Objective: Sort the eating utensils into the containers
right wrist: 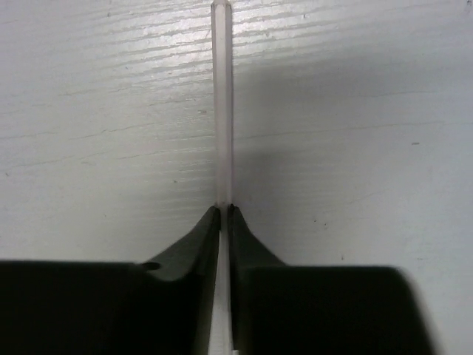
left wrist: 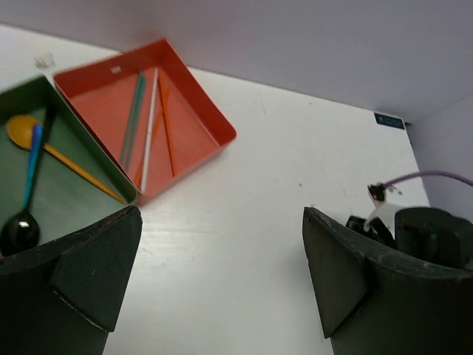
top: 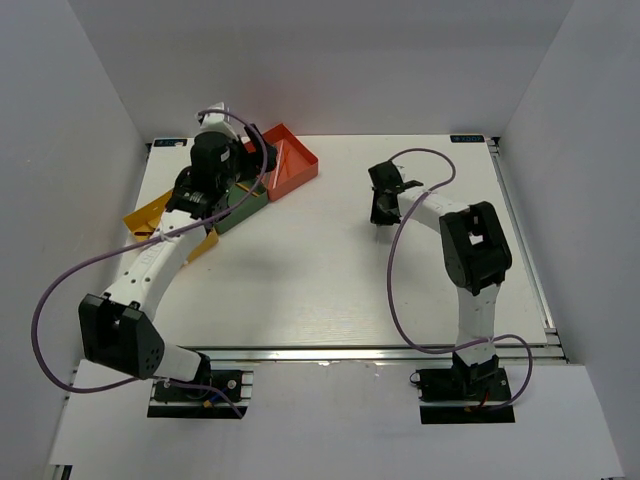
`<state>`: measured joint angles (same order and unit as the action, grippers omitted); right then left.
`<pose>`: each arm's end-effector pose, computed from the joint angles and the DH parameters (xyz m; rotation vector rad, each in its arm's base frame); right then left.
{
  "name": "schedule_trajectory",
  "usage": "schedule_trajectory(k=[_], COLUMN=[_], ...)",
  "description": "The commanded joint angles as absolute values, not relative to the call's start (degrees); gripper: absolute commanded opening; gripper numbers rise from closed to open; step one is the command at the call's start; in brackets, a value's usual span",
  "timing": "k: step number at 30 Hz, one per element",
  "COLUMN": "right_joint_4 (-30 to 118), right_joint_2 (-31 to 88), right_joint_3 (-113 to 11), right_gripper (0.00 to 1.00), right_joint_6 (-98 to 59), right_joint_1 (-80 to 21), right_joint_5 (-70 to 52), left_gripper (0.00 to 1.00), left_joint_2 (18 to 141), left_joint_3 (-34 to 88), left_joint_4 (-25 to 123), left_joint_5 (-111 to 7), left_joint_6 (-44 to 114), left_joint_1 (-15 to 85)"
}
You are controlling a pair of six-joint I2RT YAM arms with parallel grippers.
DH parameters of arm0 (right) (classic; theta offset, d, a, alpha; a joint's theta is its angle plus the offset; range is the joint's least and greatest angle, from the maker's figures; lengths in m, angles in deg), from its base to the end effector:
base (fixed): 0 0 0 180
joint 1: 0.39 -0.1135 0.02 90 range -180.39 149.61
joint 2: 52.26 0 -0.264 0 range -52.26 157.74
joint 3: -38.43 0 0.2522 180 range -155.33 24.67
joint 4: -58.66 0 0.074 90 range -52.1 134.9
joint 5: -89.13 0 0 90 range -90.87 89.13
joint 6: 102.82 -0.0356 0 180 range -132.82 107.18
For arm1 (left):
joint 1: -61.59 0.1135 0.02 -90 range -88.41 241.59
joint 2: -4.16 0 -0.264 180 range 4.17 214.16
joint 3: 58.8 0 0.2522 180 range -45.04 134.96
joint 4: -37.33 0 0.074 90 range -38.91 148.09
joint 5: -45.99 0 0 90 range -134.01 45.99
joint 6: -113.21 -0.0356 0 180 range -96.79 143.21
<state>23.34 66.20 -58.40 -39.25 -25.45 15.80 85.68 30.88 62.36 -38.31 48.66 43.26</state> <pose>0.4022 0.1768 0.1620 0.1386 2.4992 -0.0077 0.3195 -0.1021 0.3787 -0.1865 1.8773 -0.4343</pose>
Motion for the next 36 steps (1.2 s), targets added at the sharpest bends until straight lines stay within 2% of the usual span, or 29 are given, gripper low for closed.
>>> schedule_trajectory(k=[1,5,8,9,12,14,19,25,29,35,36], right_joint_4=[20.5,27.7,33.8,35.9,47.4,55.1,66.4,74.2,76.4,76.5,76.5], right_joint_2=[68.9,63.3,56.5,54.5,46.0,41.4,36.3,33.5,31.9,32.0,32.7], right_joint_3=[-53.3,-46.8,-43.9,-41.7,-35.1,-32.2,-25.6,-24.0,-24.8,-27.2,-27.5], right_gripper=[0.00,0.00,0.00,0.00,0.00,0.00,0.00,0.00,0.00,0.00,0.00], right_joint_6=[-37.5,-37.2,-36.4,-35.6,-36.7,-37.9,-45.1,-51.6,-53.1,-53.6,-53.9], right_joint_1=[-23.4,-20.0,-19.3,-19.3,-19.3,-19.3,-19.6,-22.3,-24.8,-26.9,-27.4], right_joint_5=[9.2,-5.6,-10.3,-12.4,-21.3,-28.4,-38.5,-42.8,-43.0,-41.4,-41.6], left_gripper=[0.98,0.98,0.98,0.98,0.98,0.98,0.98,0.95,0.86,0.84,0.76], left_joint_2=[81.3,80.5,81.1,81.9,84.2,86.6,90.0,93.5,95.2,95.8,95.7], left_joint_3=[26.0,18.4,10.0,5.1,0.1,-1.1,0.7,4.0,5.2,6.0,5.8], left_joint_4=[59.4,52.1,36.9,25.2,7.6,4.2,5.5,8.4,8.7,13.6,13.2], left_joint_5=[-43.8,-55.8,-64.6,-69.7,-74.1,-74.7,-72.6,-70.6,-69.7,-68.4,-68.4], left_joint_6=[55.6,61.3,70.0,76.3,86.2,87.9,85.1,82.5,82.3,79.7,79.6], left_joint_1=[43.3,43.3,43.3,43.1,42.5,41.1,37.6,35.0,34.6,34.2,34.2])
